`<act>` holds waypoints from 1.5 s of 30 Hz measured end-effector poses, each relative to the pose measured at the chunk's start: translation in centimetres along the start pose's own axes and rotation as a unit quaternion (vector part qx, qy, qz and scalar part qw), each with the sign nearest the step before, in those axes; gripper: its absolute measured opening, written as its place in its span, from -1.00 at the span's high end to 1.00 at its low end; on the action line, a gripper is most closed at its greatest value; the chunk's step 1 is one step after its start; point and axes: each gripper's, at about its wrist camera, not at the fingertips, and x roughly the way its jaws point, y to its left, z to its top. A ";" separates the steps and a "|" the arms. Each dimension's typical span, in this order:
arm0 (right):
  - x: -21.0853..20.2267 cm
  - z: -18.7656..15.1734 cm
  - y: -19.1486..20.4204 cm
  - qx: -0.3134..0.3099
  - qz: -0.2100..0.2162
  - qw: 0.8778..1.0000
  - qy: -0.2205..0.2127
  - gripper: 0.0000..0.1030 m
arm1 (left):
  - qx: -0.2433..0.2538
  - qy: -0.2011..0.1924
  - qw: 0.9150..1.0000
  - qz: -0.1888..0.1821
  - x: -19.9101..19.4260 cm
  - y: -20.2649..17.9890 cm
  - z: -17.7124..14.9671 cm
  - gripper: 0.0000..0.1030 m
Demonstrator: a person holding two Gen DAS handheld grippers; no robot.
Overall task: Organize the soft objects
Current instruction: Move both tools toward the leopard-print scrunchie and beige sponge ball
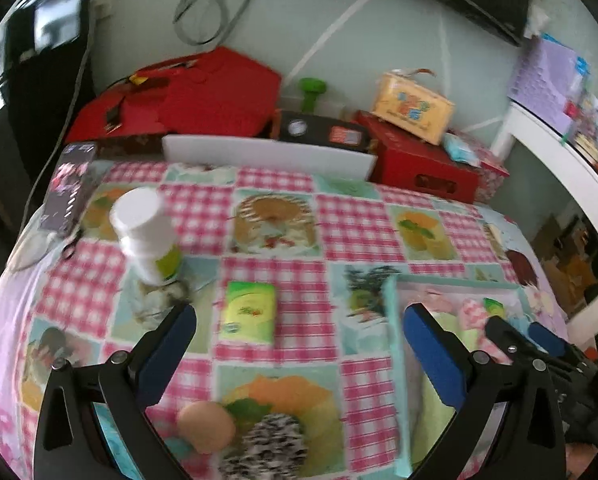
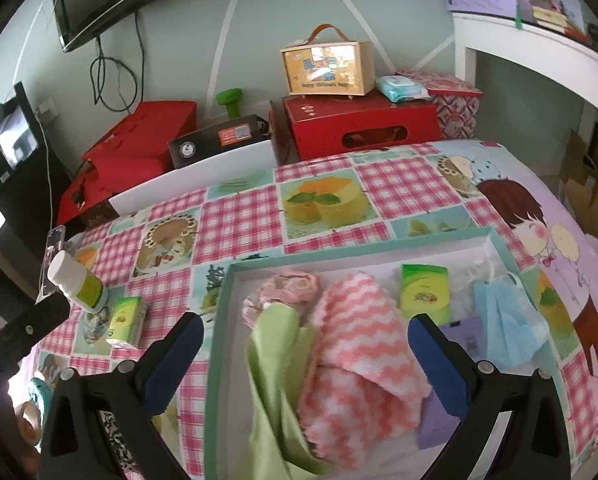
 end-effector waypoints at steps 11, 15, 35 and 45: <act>1.8 1.5 7.2 -0.092 0.034 0.995 0.014 -1.00 | -0.098 0.022 0.993 0.055 -0.3 7.7 -0.1 -1.00; 2.2 0.3 9.2 -0.144 0.048 0.988 0.021 -1.00 | -0.119 0.037 0.991 0.056 0.0 8.6 -0.4 -1.00; 4.4 -5.2 14.3 -0.236 0.131 0.956 0.114 -1.00 | -0.114 0.102 0.987 0.052 1.9 9.0 -0.5 -0.99; 4.7 -7.9 16.3 -0.275 0.164 0.935 0.152 -1.00 | -0.097 0.147 0.983 0.059 1.9 10.8 -0.2 -0.99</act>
